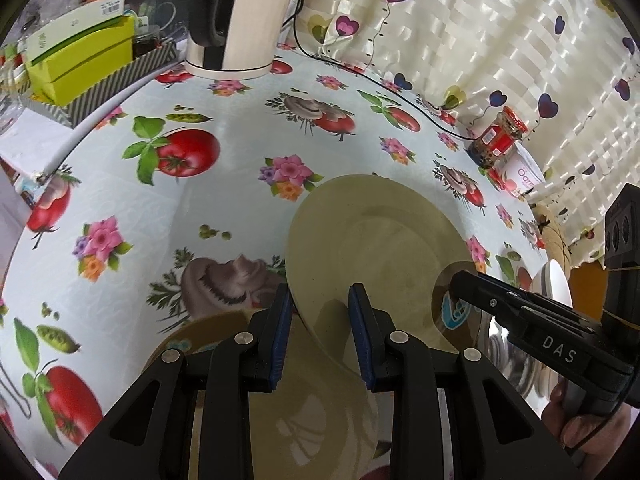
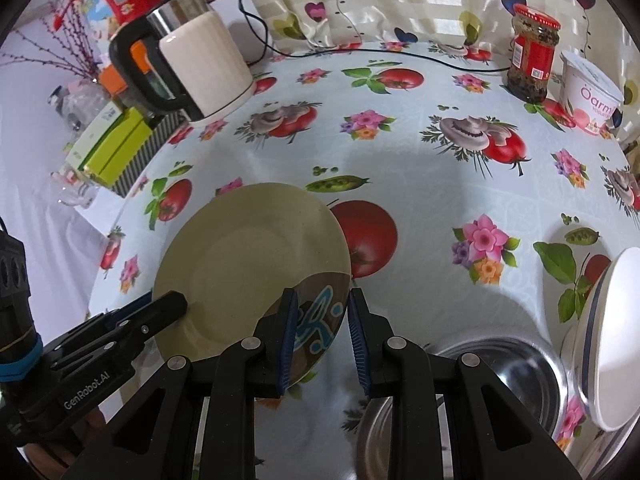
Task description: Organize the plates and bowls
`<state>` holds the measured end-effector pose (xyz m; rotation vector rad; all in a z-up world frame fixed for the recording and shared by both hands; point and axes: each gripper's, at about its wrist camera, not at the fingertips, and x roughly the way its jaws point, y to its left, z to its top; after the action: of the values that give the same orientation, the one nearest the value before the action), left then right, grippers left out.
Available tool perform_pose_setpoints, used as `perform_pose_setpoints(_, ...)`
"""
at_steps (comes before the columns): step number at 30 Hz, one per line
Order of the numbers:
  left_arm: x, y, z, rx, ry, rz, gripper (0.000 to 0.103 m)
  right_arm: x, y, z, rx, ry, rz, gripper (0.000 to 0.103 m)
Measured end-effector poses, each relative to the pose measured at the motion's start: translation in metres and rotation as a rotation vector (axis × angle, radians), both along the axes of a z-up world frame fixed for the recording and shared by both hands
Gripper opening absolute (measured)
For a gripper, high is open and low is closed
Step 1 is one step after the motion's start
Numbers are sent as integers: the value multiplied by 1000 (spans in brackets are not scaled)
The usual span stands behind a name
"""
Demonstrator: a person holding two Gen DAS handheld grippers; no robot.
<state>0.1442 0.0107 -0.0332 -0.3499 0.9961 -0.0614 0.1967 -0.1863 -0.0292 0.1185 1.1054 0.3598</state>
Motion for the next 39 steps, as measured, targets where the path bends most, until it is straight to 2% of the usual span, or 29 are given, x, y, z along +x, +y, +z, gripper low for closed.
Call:
perform_pose_setpoints(16,-45,13,13,22,-18,26,30,-37,19,12,17,-18,33,25)
perform_pose_setpoints(39,-93,41,7,34,-11,77,30,-77,56,9,6,-14,103,26)
